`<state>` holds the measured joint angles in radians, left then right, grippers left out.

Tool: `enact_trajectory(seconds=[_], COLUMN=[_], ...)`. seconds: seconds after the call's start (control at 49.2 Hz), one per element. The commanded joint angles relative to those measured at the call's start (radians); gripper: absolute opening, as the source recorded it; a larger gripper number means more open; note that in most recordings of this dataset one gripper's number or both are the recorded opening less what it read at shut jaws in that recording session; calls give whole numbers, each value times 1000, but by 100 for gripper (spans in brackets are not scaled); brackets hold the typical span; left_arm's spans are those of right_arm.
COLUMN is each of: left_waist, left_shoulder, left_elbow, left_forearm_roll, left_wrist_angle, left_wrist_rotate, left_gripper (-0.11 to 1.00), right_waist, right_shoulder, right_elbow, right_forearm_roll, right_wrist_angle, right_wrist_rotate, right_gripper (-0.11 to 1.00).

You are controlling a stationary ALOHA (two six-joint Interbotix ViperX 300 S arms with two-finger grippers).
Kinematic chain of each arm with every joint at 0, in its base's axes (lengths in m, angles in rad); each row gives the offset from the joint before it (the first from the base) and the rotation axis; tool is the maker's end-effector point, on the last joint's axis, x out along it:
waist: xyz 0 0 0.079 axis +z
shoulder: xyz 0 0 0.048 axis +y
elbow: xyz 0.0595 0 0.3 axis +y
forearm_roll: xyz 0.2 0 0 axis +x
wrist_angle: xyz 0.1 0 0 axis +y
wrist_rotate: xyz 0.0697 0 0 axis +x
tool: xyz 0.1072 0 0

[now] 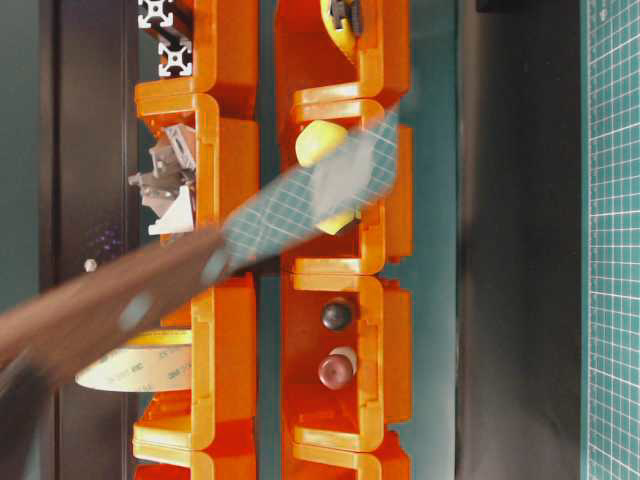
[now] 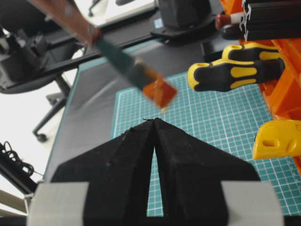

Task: Pick scraper from container rack with left arm.
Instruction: 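Pull the scraper out of the rack with the left gripper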

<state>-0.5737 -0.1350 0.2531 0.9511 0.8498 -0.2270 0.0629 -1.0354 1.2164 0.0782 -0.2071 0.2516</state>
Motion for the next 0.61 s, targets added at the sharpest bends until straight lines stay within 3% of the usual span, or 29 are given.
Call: enact_trajectory(seconds=[0.0, 0.203, 0.406, 0.589], left_waist=[64, 161, 204, 222], left_shoulder=[25, 126, 167, 164], left_elbow=[5, 28, 37, 86], left_forearm_roll=[6, 6, 5, 5], left_wrist_angle=[-101, -272, -281, -290], left_wrist_rotate=[18, 61, 89, 71], left_gripper=[20, 20, 20, 20], right_waist=[-2, -5, -3, -3], right_shoulder=[6, 6, 5, 5], right_elbow=[-21, -21, -21, -21], right_forearm_roll=[0, 2, 2, 2], right_wrist_angle=[-15, -15, -14, -11], right_wrist_rotate=[2, 2, 2, 2], right_gripper=[0, 0, 0, 0])
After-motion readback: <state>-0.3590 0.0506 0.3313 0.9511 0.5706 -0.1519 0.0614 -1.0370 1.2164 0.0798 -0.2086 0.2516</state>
